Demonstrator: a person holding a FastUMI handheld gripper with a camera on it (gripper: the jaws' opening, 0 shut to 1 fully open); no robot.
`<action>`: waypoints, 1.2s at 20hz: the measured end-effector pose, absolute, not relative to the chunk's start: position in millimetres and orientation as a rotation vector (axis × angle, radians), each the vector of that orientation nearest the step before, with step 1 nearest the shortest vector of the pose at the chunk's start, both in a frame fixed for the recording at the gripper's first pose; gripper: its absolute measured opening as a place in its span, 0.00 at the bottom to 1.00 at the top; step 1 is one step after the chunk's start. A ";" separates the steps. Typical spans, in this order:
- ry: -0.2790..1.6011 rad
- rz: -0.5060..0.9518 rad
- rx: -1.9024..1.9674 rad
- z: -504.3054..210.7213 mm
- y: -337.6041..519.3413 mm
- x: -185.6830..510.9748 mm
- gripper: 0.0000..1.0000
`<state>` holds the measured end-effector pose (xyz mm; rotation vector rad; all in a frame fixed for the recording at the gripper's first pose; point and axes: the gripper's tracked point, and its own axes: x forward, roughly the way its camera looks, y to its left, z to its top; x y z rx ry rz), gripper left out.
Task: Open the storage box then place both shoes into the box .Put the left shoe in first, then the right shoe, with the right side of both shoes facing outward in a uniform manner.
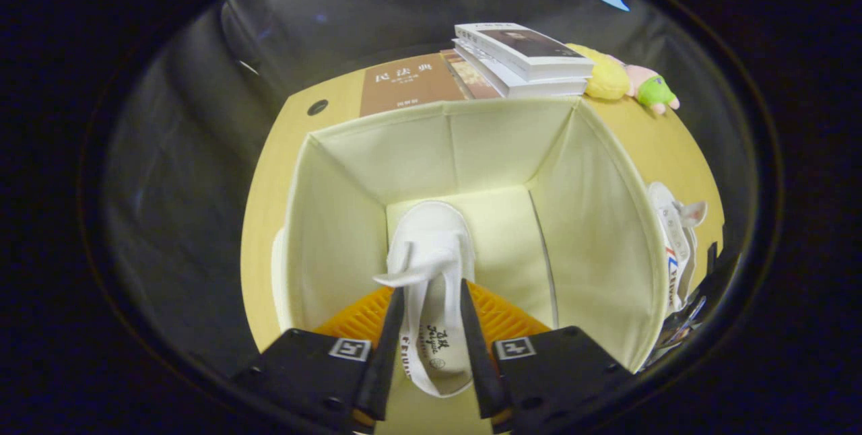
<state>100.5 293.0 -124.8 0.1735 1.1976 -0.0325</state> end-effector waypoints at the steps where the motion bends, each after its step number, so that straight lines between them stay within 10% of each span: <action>1: 1.184 -0.034 0.167 -119.3 287.3 99.8 0.69; 4: 1.116 -0.018 0.187 -96.6 275.0 101.6 1.00; 24: 1.097 -0.448 -0.117 -89.9 -56.0 44.3 0.98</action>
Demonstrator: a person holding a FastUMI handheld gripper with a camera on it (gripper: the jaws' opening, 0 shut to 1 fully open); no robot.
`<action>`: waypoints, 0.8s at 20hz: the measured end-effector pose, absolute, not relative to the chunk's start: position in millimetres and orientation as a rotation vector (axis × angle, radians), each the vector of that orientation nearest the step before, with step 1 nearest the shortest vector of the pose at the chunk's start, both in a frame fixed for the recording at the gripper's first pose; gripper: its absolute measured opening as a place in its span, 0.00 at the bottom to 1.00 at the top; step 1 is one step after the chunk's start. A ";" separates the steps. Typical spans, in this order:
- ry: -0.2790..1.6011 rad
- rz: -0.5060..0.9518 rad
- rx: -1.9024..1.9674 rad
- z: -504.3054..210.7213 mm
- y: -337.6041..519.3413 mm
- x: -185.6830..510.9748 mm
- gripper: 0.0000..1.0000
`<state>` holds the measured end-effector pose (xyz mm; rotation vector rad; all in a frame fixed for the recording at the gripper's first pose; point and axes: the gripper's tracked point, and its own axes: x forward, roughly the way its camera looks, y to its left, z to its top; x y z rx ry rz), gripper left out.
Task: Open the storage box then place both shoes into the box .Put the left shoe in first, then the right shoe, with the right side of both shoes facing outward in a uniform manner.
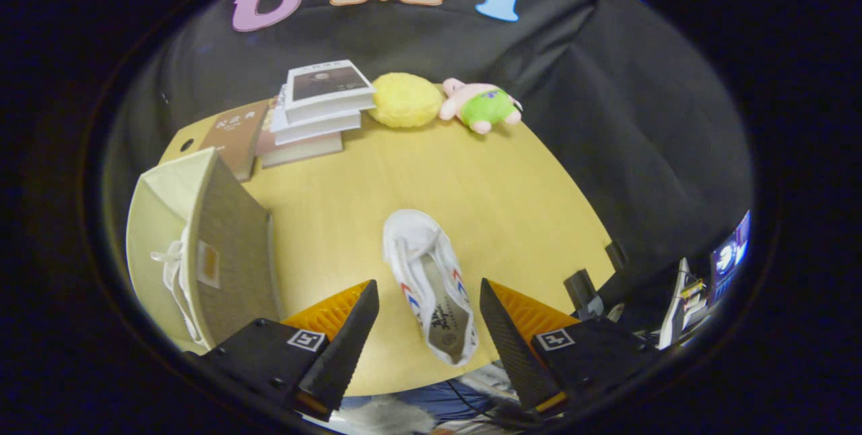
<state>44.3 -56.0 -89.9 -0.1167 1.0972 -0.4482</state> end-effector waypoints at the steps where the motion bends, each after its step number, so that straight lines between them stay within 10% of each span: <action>1: 1.128 -0.457 -0.125 -96.0 -66.3 36.9 0.99; 16: 1.328 -0.310 -0.317 -159.9 -109.3 34.3 0.95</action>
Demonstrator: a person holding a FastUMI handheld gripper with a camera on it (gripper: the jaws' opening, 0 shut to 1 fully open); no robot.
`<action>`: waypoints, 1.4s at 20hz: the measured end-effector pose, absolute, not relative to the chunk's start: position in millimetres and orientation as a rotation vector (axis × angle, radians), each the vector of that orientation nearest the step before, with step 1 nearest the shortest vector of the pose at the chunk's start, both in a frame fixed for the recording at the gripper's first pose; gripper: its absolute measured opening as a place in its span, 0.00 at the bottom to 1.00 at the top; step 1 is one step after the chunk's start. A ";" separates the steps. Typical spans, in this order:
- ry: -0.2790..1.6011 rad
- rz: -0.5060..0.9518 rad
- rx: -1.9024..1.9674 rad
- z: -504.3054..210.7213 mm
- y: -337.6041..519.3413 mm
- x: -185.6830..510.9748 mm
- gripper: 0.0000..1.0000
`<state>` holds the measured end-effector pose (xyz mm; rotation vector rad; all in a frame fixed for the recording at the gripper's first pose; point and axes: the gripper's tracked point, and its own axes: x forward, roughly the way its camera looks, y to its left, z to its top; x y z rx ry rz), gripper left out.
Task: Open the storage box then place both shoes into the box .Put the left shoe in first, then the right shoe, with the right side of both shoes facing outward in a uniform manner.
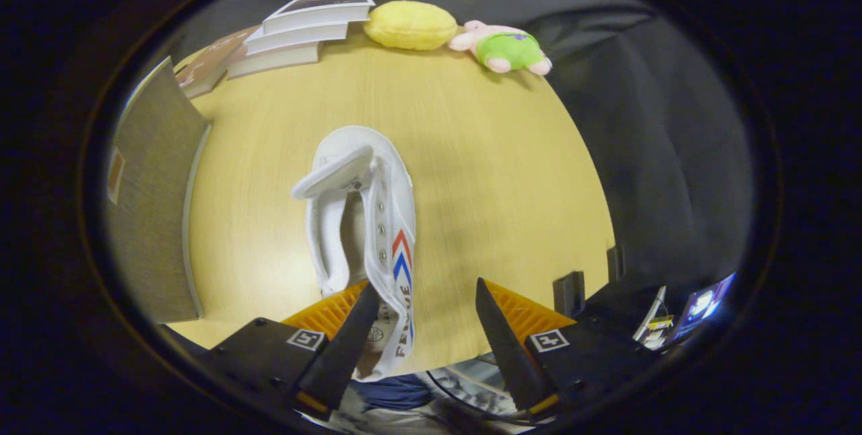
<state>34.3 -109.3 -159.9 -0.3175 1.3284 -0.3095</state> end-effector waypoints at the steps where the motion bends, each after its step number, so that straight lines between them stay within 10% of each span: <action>1: 1.326 -0.295 -0.312 -162.1 -110.4 38.1 0.91; 14: 1.299 -0.261 -0.223 -190.1 -91.9 63.1 0.29; 28: 1.178 -0.424 -0.087 -182.8 -98.8 64.1 0.05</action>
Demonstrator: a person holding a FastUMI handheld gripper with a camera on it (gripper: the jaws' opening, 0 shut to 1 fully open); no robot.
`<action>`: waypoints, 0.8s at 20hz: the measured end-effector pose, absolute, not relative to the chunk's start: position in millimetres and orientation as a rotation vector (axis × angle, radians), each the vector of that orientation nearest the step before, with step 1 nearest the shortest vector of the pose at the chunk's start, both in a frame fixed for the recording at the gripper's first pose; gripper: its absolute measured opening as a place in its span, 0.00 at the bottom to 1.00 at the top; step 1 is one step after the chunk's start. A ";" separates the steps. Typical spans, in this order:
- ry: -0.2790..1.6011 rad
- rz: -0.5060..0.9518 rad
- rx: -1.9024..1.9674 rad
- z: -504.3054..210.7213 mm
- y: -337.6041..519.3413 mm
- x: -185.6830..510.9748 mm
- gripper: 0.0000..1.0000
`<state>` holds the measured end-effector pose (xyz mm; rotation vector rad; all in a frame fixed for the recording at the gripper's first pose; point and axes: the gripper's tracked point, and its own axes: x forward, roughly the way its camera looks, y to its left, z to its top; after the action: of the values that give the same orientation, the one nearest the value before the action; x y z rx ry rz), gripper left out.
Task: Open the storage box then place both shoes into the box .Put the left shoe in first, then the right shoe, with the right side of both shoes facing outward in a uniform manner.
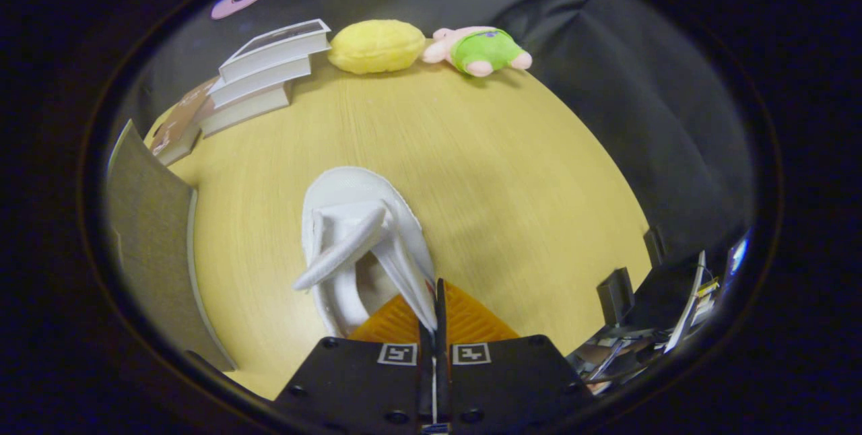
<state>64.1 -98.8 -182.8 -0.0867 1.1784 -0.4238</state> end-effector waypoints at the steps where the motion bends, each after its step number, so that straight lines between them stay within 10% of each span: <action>1: 1.185 -0.429 -0.110 -178.0 -96.6 62.1 0.04; 16: 0.815 -0.394 -0.091 50.7 -4.4 91.7 0.04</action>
<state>91.7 -4.4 50.7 -0.0914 0.8153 -0.3942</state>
